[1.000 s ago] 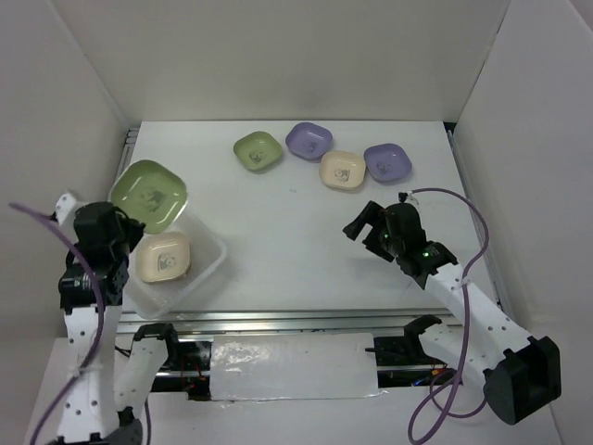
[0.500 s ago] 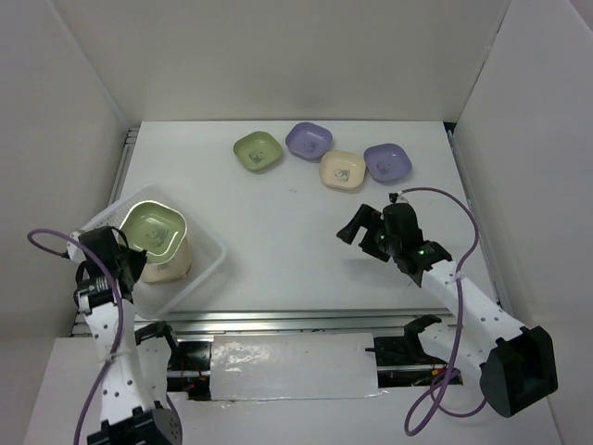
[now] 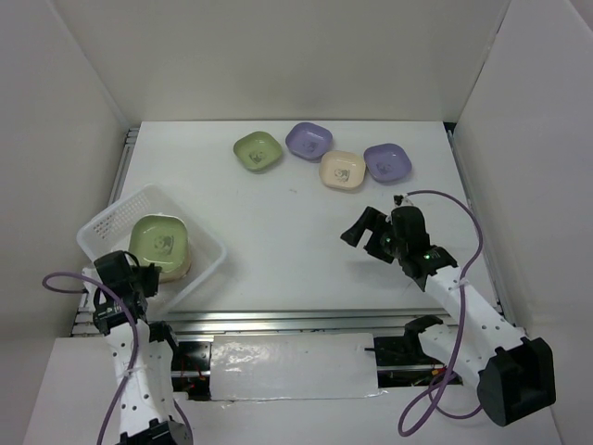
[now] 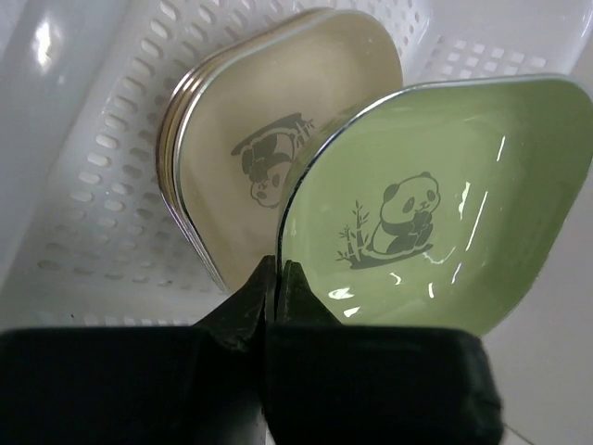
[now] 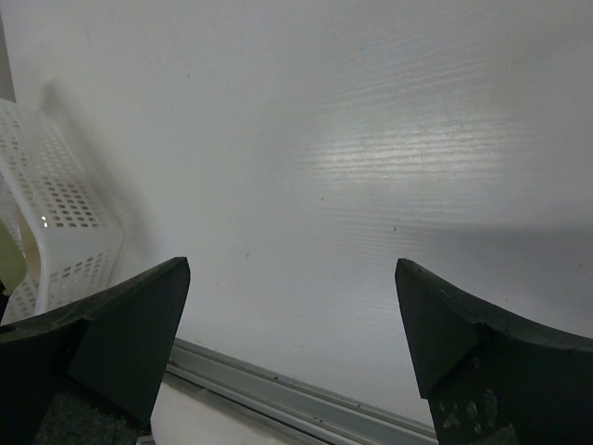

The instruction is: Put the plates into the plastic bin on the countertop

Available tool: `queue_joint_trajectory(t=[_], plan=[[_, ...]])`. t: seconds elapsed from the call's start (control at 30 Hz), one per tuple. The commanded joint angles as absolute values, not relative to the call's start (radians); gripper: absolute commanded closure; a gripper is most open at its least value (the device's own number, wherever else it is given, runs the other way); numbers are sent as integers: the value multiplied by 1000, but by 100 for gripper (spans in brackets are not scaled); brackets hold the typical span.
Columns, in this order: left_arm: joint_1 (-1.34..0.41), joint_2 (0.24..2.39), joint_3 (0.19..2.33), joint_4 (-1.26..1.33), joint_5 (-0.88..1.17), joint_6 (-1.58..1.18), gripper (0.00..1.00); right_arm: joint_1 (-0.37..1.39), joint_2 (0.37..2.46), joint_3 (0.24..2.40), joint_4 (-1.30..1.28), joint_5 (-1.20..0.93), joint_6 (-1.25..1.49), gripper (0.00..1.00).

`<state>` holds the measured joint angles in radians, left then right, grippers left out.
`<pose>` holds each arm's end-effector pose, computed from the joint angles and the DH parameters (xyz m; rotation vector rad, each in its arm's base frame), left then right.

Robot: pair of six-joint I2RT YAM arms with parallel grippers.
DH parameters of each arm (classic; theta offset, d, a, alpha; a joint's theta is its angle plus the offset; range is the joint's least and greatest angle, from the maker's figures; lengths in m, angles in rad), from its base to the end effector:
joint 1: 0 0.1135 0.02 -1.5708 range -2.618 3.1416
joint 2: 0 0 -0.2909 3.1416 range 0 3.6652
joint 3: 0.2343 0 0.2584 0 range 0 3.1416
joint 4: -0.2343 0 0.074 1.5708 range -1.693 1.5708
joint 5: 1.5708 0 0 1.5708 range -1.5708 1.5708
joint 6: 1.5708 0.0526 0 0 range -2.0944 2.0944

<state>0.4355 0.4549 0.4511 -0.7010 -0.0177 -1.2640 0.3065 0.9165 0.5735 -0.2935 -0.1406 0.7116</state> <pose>0.0963 0.0458 0.2183 -1.7412 1.5178 -0.4111 0.1896 0.0677 0.2413 0.3817 2.2636 0.7050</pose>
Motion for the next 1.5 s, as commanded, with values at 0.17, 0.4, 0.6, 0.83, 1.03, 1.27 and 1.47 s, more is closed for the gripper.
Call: queue_joint_trajectory(t=[0.17, 0.4, 0.6, 0.83, 1.03, 1.27, 1.47], plan=[[469, 443, 546, -699, 5, -1299, 1, 293, 931, 568, -226, -193, 670, 0], [446, 471, 819, -784, -49, -1200, 1, 197, 1049, 624, -140, -140, 733, 0], [388, 476, 911, -723, 26, -1115, 1, 85, 1342, 813, -91, -17, 840, 0], [365, 615, 893, -479, 351, -917, 1, 49, 1787, 1178, -98, -107, 934, 2], [330, 704, 853, -333, 479, -859, 1, 74, 2110, 1560, -337, -101, 853, 8], [318, 744, 910, -396, 428, -789, 1, 113, 2168, 1588, -420, -11, 811, 64], [311, 790, 913, -381, 466, -752, 1, 139, 2045, 1407, -370, 38, 834, 100]])
